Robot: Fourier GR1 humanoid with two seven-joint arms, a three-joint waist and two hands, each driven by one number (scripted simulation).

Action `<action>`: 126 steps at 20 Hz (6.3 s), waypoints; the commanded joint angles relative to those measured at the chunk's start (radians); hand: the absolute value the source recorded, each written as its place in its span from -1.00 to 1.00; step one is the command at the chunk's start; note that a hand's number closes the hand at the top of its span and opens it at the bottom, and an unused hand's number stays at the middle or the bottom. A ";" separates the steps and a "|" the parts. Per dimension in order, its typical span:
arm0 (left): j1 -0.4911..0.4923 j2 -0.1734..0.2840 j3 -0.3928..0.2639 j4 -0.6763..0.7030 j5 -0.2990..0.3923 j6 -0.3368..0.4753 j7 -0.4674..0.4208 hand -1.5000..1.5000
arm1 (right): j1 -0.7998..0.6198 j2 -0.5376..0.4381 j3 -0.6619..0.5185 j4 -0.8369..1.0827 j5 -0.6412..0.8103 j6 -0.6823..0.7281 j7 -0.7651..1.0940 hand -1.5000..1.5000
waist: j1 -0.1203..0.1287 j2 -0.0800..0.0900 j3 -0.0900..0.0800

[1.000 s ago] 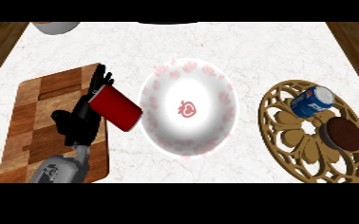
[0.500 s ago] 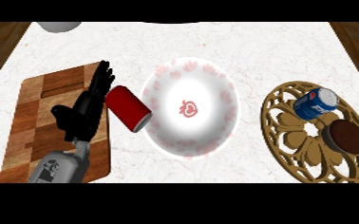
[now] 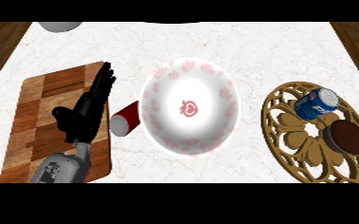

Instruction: Pick the cupcake from the placemat and place it in the bowl

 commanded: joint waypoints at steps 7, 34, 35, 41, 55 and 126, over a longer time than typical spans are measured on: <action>0.027 -0.038 0.047 0.041 -0.025 -0.051 -0.043 0.00 | -0.063 0.107 -0.041 0.148 0.120 0.116 -0.133 -1.00 | -0.003 0.000 0.000; 0.073 -0.108 0.077 0.017 -0.120 -0.098 -0.067 0.00 | -0.126 0.290 -0.063 0.290 0.217 0.145 -0.153 -1.00 | -0.002 -0.001 0.000; -0.014 -0.097 0.098 0.013 -0.112 -0.090 0.029 0.00 | -0.070 0.329 -0.013 0.211 0.283 0.063 -0.153 -1.00 | -0.006 -0.001 0.000; 0.001 -0.142 0.092 0.085 -0.139 -0.088 -0.056 0.00 | -0.155 0.273 -0.008 0.389 0.424 -0.007 -0.245 -1.00 | -0.003 0.001 0.000; 0.024 -0.114 0.126 -0.034 -0.136 -0.116 0.041 0.00 | -0.222 0.315 0.133 0.437 0.611 -0.121 -0.447 1.00 | 0.003 0.000 0.000; -0.012 -0.145 0.155 0.016 -0.162 -0.143 0.004 0.00 | -0.877 0.865 0.569 0.095 0.717 -0.381 0.207 1.00 | 0.012 0.005 -0.001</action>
